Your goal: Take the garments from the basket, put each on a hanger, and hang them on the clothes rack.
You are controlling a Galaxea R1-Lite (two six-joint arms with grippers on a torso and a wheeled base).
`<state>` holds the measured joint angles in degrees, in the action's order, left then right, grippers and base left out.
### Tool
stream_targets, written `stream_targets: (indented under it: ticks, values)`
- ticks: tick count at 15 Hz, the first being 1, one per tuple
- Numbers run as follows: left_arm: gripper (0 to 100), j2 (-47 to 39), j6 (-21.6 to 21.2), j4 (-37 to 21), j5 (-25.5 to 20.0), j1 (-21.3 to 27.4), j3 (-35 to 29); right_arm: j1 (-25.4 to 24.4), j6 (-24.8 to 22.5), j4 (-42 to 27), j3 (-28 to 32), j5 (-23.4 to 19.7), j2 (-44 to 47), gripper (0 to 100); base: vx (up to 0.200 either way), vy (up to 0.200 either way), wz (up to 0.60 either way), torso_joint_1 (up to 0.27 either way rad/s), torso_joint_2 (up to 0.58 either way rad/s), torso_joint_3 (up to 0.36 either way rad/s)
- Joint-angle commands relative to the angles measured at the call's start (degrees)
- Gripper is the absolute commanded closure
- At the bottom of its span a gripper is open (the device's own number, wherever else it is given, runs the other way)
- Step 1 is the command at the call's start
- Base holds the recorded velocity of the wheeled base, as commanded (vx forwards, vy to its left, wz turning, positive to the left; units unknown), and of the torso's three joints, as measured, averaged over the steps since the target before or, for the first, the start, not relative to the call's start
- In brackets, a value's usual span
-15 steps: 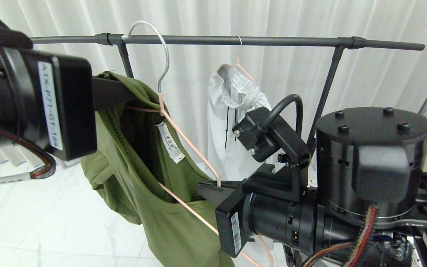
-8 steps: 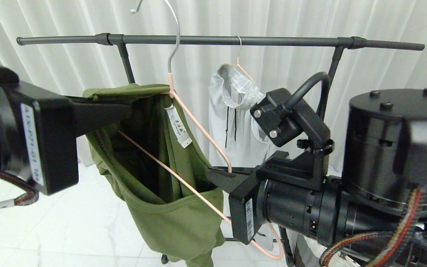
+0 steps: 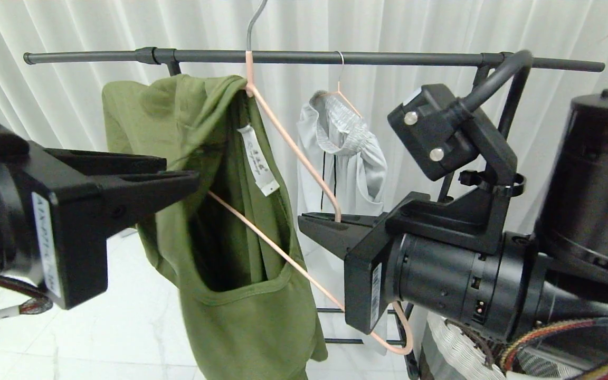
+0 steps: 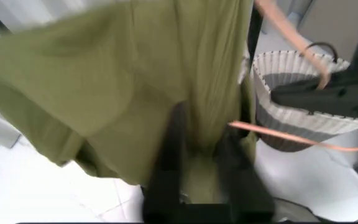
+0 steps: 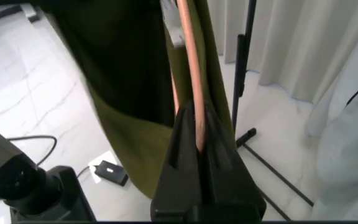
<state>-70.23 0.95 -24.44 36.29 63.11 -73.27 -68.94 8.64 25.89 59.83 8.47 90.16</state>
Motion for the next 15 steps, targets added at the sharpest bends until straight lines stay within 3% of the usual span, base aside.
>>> stream_targets:
  ticks: [1, 4, 5, 6, 8, 11, 13, 15]
  values:
    - [0, 0.71, 0.02, 0.01, 0.01, -0.01, 1.28, 0.21, -0.56, 0.83, -0.24, -0.03, -0.60, 100, 0.000, 0.000, 0.00, 0.000, 0.00, 0.000]
    - [0, 4.66, -3.59, 0.01, 0.01, -0.80, 4.62, 1.44, -4.07, 1.70, -1.65, -0.30, -2.53, 100, 0.000, 0.000, 0.00, 0.000, 0.00, 0.000]
    - [0, 7.39, -9.21, 0.01, -0.34, -3.26, 6.12, 2.23, -4.60, 0.65, -2.97, -0.56, -4.47, 100, 0.000, 0.000, 0.00, 0.000, 0.00, 0.000]
    - [0, 8.97, -12.20, 0.10, -1.84, -4.84, 6.38, 3.02, -4.60, -0.93, -3.85, -0.74, -5.87, 100, 0.000, 0.000, 0.00, 0.000, 0.00, 0.000]
    - [0, 10.90, -16.33, 2.21, -9.84, -8.88, 6.38, 3.64, -4.60, -4.45, -4.55, -3.11, -8.34, 100, 0.000, 0.000, 0.00, 0.000, 0.00, 0.000]
    - [0, 10.73, -29.60, 6.60, -18.36, -19.69, 6.47, 3.46, -4.69, -8.05, -4.72, -5.04, -10.01, 100, 0.000, 0.000, 0.00, 0.000, 0.00, 0.000]
    - [0, 10.02, -33.56, 8.80, -26.36, -22.86, 7.70, 2.49, -4.69, -8.14, -4.64, -5.22, -9.57, 100, 0.000, 0.000, 0.00, 0.000, 0.00, 0.000]
    - [0, 9.85, -36.55, 9.15, -29.52, -23.30, 8.93, 0.82, -4.86, -8.23, -4.64, -5.22, -9.13, 100, 0.000, 0.000, 0.00, 0.000, 0.00, 0.000]
